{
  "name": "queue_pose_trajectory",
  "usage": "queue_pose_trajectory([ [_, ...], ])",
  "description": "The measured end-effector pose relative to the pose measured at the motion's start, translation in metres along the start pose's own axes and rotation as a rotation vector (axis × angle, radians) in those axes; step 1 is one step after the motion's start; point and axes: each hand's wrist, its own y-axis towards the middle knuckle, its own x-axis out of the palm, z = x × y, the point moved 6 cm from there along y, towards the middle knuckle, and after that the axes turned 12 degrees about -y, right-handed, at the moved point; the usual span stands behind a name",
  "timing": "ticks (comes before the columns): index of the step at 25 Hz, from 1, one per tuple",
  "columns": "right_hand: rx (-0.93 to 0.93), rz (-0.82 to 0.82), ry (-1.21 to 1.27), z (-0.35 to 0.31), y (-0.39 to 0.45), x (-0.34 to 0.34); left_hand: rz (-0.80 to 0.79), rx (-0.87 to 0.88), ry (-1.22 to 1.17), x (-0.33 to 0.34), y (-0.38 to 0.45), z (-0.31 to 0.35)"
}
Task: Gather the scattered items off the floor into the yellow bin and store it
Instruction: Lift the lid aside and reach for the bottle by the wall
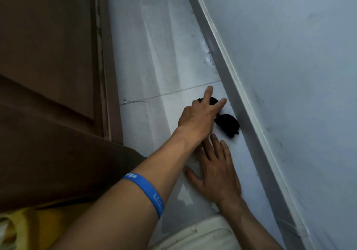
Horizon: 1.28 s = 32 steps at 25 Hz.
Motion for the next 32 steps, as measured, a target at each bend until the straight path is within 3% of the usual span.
queue_pose_trajectory([
  [3,-0.008,-0.002,-0.006,0.000,0.000,0.002,-0.057,-0.007,0.124,-0.002,0.001,0.000],
  [8,0.004,0.012,0.090,-0.001,0.000,-0.001,-0.090,0.127,0.230,0.009,-0.016,0.018],
  [12,0.000,0.041,0.104,0.004,-0.001,-0.001,0.142,-0.018,0.123,-0.015,-0.037,0.020],
  [15,0.043,0.039,0.103,-0.005,-0.008,-0.010,0.322,0.070,0.091,-0.030,-0.091,0.043],
  [17,0.055,0.069,0.186,-0.013,-0.008,-0.027,0.348,0.098,0.090,-0.043,-0.132,0.043],
  [20,0.012,-0.116,0.023,-0.016,-0.006,-0.027,0.252,0.072,0.152,-0.034,-0.173,0.028],
  [22,0.103,-0.255,0.015,-0.017,-0.013,-0.023,0.217,0.054,0.152,-0.027,-0.194,0.014],
  [23,0.185,-0.284,0.159,-0.024,-0.020,-0.027,0.225,0.030,0.125,-0.031,-0.202,0.007],
  [26,0.401,-0.259,0.992,-0.042,-0.065,-0.045,0.228,-0.019,0.040,-0.044,-0.227,0.004],
  [29,0.330,-0.022,1.371,-0.081,-0.116,-0.085,0.206,0.000,-0.051,-0.055,-0.269,0.011],
  [32,0.264,0.180,1.591,-0.140,-0.151,-0.107,0.272,0.094,-0.164,-0.077,-0.320,0.006],
])
